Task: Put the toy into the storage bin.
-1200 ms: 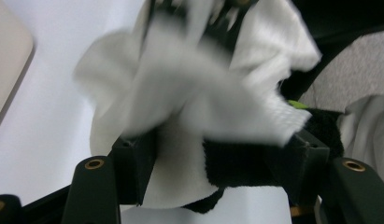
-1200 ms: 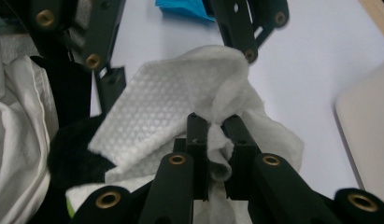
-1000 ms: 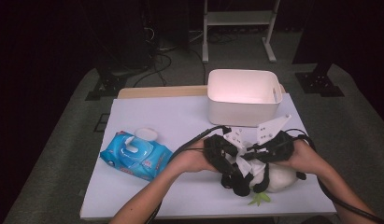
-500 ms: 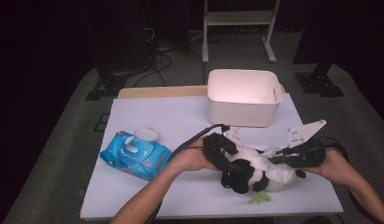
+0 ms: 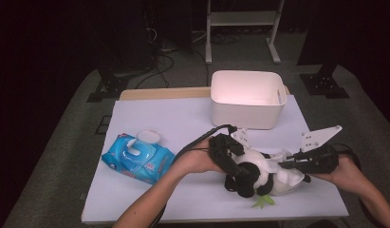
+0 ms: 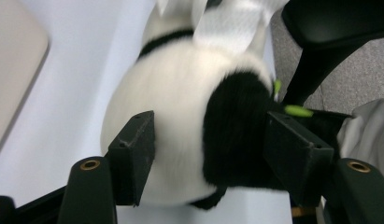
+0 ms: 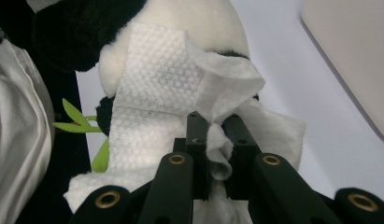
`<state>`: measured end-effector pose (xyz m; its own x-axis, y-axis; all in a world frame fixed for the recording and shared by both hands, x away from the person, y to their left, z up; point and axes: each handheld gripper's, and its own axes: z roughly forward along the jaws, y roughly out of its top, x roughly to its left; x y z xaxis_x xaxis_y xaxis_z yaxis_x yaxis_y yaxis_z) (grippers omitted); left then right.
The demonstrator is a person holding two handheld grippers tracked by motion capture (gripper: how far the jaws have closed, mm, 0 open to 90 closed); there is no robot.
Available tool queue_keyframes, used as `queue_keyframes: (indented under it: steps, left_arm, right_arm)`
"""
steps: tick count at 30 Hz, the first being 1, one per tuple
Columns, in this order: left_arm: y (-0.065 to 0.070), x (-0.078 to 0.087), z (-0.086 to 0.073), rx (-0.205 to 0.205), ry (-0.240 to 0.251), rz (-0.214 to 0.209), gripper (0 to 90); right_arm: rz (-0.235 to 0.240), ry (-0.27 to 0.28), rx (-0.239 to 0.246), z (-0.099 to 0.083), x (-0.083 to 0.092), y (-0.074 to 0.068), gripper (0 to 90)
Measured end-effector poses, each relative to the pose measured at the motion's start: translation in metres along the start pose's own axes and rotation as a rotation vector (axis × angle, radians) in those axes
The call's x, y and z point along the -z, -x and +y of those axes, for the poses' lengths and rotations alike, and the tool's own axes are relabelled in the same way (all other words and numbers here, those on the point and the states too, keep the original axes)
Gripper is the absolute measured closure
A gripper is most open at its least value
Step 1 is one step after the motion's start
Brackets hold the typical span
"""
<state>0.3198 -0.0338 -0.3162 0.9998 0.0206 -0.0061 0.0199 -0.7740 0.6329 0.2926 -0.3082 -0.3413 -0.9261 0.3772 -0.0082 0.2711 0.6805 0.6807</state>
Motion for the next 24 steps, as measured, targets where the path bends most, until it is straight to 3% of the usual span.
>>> queue_keyframes:
  steps: [1, 7, 11, 18, 22, 24]
  left_arm:
    - [0.001, -0.004, 0.008, -0.016, -0.004, -0.010, 32.5]
    - [-0.002, -0.019, 0.023, -0.021, -0.038, -0.031, 29.4]
    - [-0.010, -0.032, 0.028, -0.001, -0.058, -0.054, 26.1]
    - [-0.012, -0.051, 0.028, -0.002, -0.103, -0.068, 18.0]
    - [-0.016, -0.060, 0.029, -0.011, -0.118, -0.077, 20.7]
    - [-0.014, -0.057, 0.030, -0.047, -0.125, -0.053, 31.7]
  right_arm:
    - [0.005, 0.015, -0.013, -0.003, -0.001, 0.001, 82.0]
    - [0.006, 0.029, -0.013, -0.005, -0.005, -0.001, 82.0]
    - [0.005, 0.031, 0.002, -0.006, -0.006, -0.003, 82.0]
    - [0.012, 0.041, 0.004, -0.007, -0.009, -0.004, 82.1]
    - [0.007, 0.041, 0.003, -0.006, -0.011, -0.003, 82.0]
    - [0.008, 0.044, 0.006, -0.006, -0.011, -0.002, 82.0]
